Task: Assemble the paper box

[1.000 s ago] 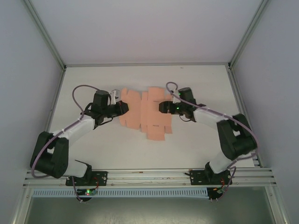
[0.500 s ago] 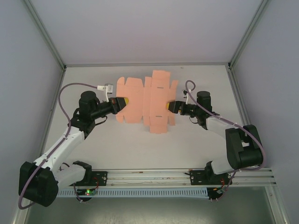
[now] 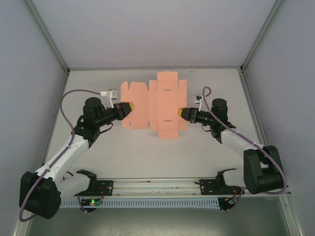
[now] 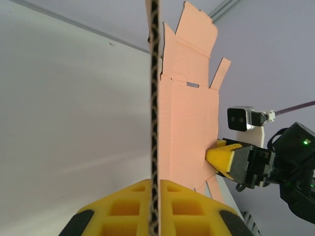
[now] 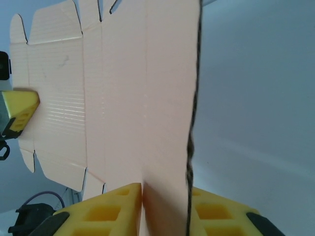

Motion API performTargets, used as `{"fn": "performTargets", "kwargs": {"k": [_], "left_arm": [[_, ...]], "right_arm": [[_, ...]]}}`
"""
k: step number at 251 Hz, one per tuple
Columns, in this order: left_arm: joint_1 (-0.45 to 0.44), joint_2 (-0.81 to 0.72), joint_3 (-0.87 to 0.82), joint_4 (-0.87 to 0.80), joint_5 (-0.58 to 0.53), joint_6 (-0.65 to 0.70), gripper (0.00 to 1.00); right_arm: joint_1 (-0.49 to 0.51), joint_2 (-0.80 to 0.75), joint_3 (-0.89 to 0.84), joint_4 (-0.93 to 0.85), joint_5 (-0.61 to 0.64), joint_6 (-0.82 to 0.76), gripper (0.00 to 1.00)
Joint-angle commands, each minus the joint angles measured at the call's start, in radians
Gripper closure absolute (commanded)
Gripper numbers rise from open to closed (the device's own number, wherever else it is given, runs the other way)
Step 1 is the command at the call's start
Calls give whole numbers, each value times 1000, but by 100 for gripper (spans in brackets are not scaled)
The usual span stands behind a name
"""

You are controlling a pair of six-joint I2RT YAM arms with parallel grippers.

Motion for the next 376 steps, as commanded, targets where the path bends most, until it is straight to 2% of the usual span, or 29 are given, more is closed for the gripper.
{"fn": "performTargets", "kwargs": {"k": [1, 28, 47, 55, 78, 82, 86, 96, 99, 103, 106, 136, 147, 159, 182, 202, 220, 244, 268, 295, 343, 376], "left_arm": [[-9, -25, -23, 59, -45, -16, 100], [-10, -28, -33, 48, -73, -24, 100], [-9, -26, -47, 69, -61, -27, 100], [-9, -26, -51, 75, -58, -29, 100], [-9, -22, -49, 26, -93, -15, 100], [-10, -21, -48, 8, -106, -12, 92], [-10, -22, -48, -12, -123, -9, 78], [-10, -24, -45, -84, -186, 9, 29], [-10, -23, -44, -108, -208, 13, 16], [-9, -23, -43, -142, -241, 19, 4], [-9, -23, -42, -169, -269, 22, 0], [-10, -8, -22, -430, -547, 63, 0], [-9, 1, -17, -486, -599, 70, 0], [-9, 15, -10, -517, -608, 77, 0], [-9, 43, 16, -539, -585, 89, 0], [-9, 65, 29, -495, -517, 96, 0], [-9, 83, 45, -439, -428, 98, 0], [-9, 109, 87, -397, -328, 87, 0], [-14, 128, 129, -355, -225, 71, 0], [-27, 139, 178, -334, -166, 50, 0], [-39, 167, 265, -375, -156, 52, 0], [-61, 224, 302, -383, -125, 57, 3]], "right_arm": [[-2, -11, -14, -18, -10, -27, 76], [-1, -10, -14, -14, -11, -25, 77], [1, -9, -13, -12, -16, -39, 89], [5, -11, -11, -13, -9, -47, 100], [24, -14, 12, -69, 9, -121, 100], [29, -15, 20, -94, 20, -142, 100], [32, -15, 30, -125, 34, -166, 100], [44, -14, 58, -211, 82, -224, 100], [47, -12, 66, -236, 96, -240, 100], [52, -7, 76, -267, 114, -262, 100], [55, -3, 83, -291, 127, -278, 100], [76, 61, 147, -455, 207, -405, 100], [83, 83, 167, -494, 243, -443, 100], [97, 106, 197, -546, 294, -509, 100], [159, 141, 274, -669, 487, -662, 100], [230, 162, 332, -718, 697, -791, 100], [294, 157, 344, -702, 842, -928, 100], [389, 122, 308, -598, 1001, -1113, 100], [445, 96, 283, -513, 1089, -1224, 100], [495, 88, 270, -470, 1143, -1358, 100], [595, 154, 248, -297, 1355, -1573, 100], [616, 207, 255, -229, 1414, -1631, 100]]}}
